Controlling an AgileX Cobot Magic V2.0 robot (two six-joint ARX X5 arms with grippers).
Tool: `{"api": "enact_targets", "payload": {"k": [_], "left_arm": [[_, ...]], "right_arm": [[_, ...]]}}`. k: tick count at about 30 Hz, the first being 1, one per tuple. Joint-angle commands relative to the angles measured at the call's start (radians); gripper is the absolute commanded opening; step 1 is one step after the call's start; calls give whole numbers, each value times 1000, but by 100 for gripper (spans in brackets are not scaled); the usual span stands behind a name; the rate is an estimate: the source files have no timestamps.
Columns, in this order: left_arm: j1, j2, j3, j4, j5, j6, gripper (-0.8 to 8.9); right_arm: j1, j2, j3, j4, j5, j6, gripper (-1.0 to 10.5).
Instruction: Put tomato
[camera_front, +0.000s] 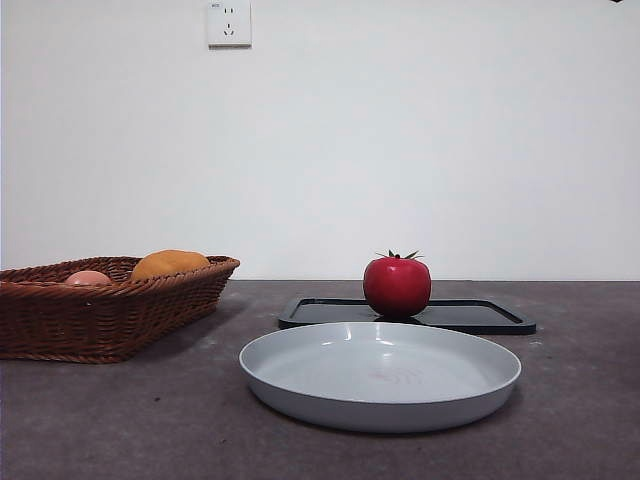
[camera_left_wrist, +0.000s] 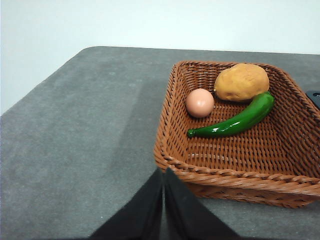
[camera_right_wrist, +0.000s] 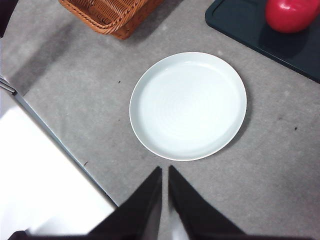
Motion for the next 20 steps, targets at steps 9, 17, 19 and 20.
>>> {"api": "enact_targets", "payload": {"k": [9,17,19,20], "left_arm": [[1,-1,-21,-6,-2,-6,7],[1,-1,-21,-6,-2,-6,7],[1,-1,-21,-6,-2,-6,7],[1,-1,-21,-6,-2,-6,7]], "right_arm": [[0,-8,7,10,11,-27,13],[-193,-196,-109,304,45,-40,13],[-259,-268,-188,401,52,-36,13],[-292,-304,-236,455,58,-38,13]]}}
